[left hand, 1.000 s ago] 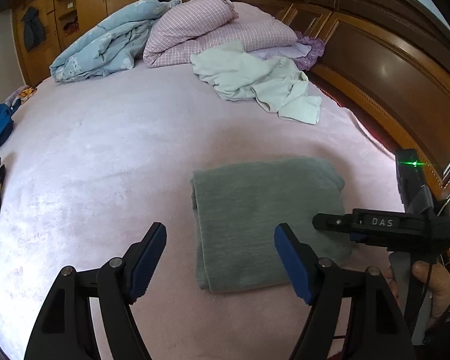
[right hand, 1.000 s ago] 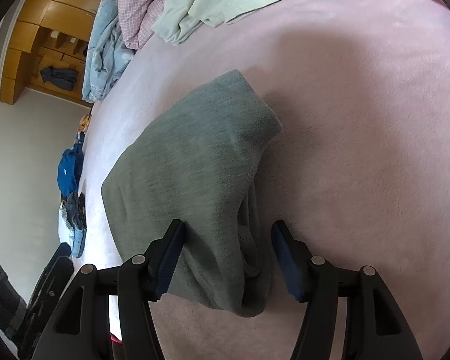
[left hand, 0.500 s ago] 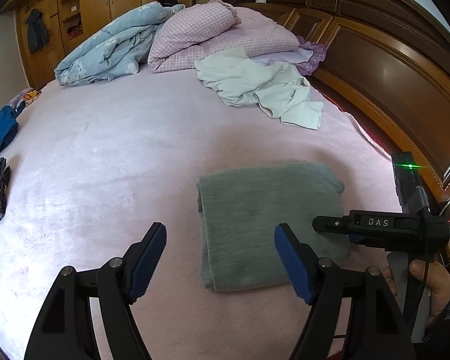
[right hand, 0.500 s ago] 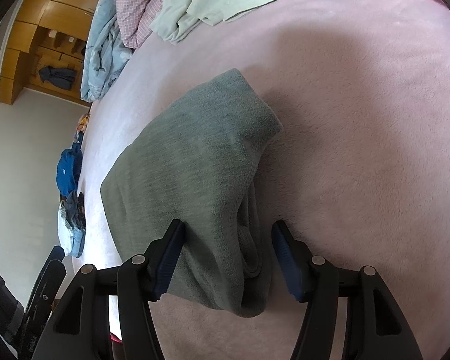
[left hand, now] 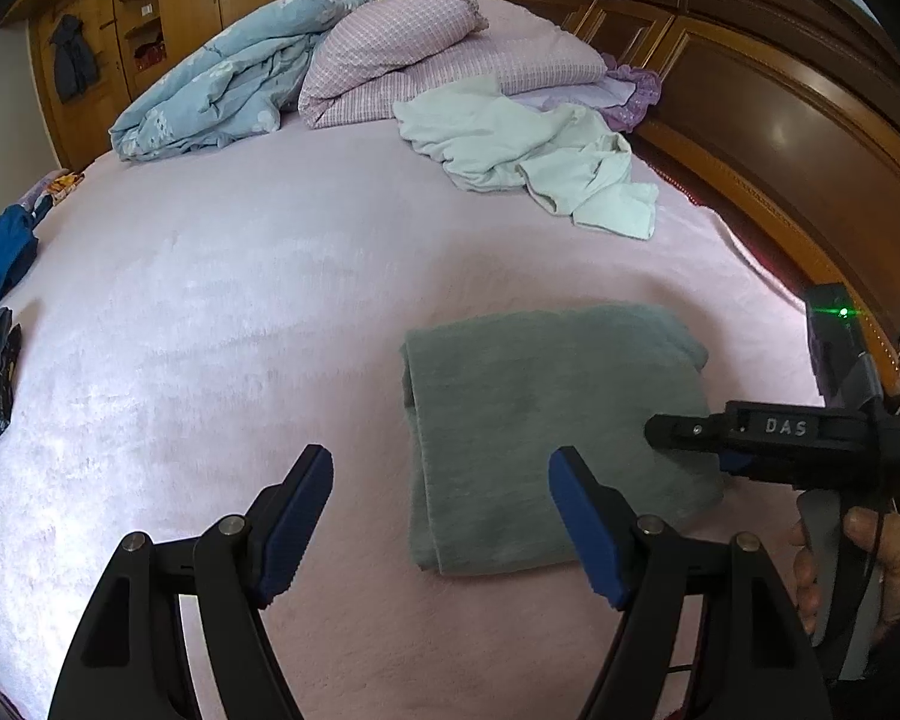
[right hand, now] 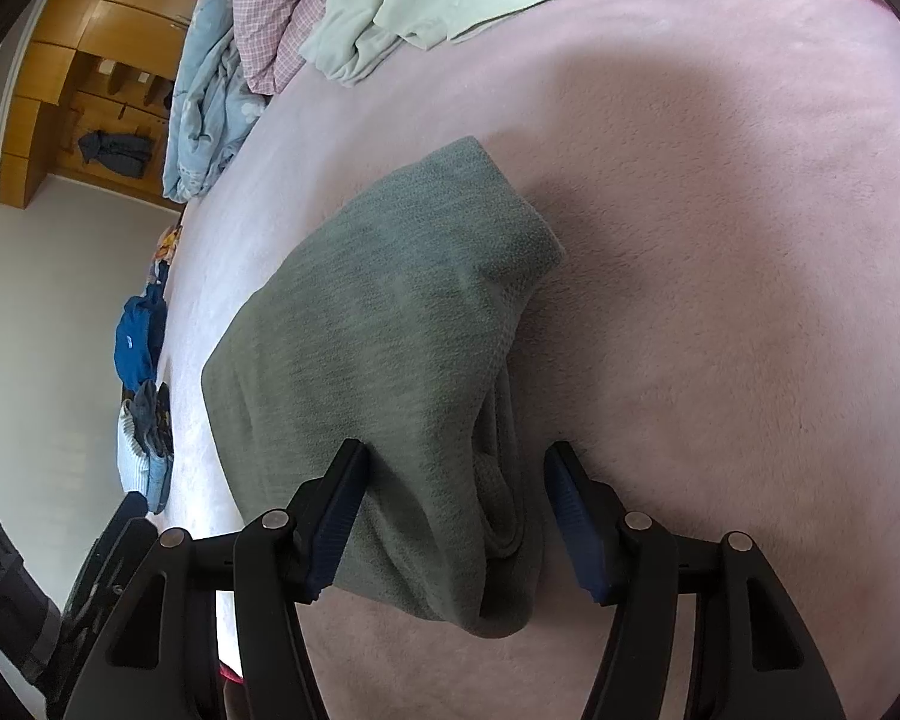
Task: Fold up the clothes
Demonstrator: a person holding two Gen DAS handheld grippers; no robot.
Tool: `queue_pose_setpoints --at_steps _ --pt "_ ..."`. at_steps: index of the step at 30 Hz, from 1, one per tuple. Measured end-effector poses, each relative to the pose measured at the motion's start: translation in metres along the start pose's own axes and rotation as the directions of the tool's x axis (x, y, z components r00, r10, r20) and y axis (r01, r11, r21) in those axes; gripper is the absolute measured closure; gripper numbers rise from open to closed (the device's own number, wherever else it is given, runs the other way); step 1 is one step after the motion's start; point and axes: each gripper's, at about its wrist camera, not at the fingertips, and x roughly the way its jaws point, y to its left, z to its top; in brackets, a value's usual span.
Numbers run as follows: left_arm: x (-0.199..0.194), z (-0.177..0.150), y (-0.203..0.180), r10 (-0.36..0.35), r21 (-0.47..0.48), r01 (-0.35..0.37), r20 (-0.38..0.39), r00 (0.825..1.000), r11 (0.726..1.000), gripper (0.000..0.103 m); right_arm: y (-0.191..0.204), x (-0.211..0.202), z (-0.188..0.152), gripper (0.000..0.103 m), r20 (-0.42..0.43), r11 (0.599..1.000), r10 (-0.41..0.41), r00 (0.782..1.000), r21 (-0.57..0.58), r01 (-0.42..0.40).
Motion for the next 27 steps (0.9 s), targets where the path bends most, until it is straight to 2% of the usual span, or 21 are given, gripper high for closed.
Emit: queue_pose_setpoints --at_steps 13,16,20,22,24,25,27 --pt "0.009 -0.004 0.001 0.008 0.006 -0.008 -0.024 1.0 1.0 0.031 0.002 0.0 0.0 0.041 -0.004 1.0 0.008 1.0 -0.005 -0.008" --pt "0.012 -0.004 0.003 0.008 0.005 -0.007 -0.029 1.0 1.0 0.031 0.006 -0.006 0.0 0.041 0.026 1.0 -0.001 1.0 -0.024 0.002" --pt "0.023 -0.001 0.015 -0.122 -0.022 0.121 -0.069 0.99 0.992 0.03 0.007 -0.019 0.001 0.041 0.048 0.998 0.054 0.997 -0.031 -0.053" --pt "0.038 0.005 0.035 -0.305 -0.103 0.294 -0.112 0.946 0.95 0.03 0.003 -0.023 0.002 0.041 0.043 0.997 0.081 0.996 -0.006 -0.081" --pt "0.05 0.009 0.053 -0.423 -0.175 0.399 -0.128 0.897 0.9 0.03 -0.004 -0.024 0.001 0.041 0.037 0.994 0.104 0.994 0.022 -0.104" --pt "0.056 0.012 0.063 -0.48 -0.211 0.448 -0.132 0.868 0.869 0.029 -0.008 -0.024 0.001 0.04 0.036 0.993 0.114 0.993 0.038 -0.115" --pt "0.07 0.016 0.084 -0.56 -0.292 0.508 -0.129 0.819 0.81 0.026 -0.016 -0.022 0.001 0.04 0.03 0.987 0.138 0.99 0.075 -0.14"
